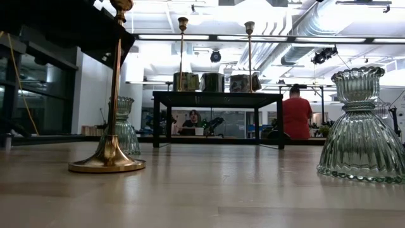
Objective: Stock candles on shelf
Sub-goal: Put the gold candle holder on the shelf
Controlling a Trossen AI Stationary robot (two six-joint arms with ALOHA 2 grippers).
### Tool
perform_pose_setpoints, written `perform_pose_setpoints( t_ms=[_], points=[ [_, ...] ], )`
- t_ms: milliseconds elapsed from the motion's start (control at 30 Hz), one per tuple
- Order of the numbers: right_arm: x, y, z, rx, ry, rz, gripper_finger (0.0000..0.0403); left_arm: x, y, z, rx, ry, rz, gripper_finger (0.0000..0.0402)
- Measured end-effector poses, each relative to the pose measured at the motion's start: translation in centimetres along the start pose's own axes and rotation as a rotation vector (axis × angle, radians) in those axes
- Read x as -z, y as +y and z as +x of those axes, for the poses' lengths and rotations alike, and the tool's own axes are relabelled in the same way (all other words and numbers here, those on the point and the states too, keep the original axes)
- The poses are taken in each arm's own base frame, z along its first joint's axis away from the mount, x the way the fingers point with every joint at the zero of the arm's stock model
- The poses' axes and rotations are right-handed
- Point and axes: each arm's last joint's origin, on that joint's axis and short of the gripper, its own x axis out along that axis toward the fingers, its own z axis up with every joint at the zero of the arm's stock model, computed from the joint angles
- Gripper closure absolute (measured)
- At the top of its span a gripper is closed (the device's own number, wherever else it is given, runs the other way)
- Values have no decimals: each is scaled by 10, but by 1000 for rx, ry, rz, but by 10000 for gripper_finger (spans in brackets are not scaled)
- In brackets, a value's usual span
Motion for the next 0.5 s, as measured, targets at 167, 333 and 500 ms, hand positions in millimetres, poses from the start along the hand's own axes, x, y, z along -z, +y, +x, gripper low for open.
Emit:
perform_pose_setpoints(
  t_ms=[167,333,500],
  points=[
    [0,0,0,14,-15,0,176,0,0,0,-2,5,1,385],
    [-1,-1,0,17,-19,0,176,0,0,0,-4,1,4,387],
    [-1,-1,0,18,-19,0,176,-9,2,2,-116,-36,-5,394]
  ],
)
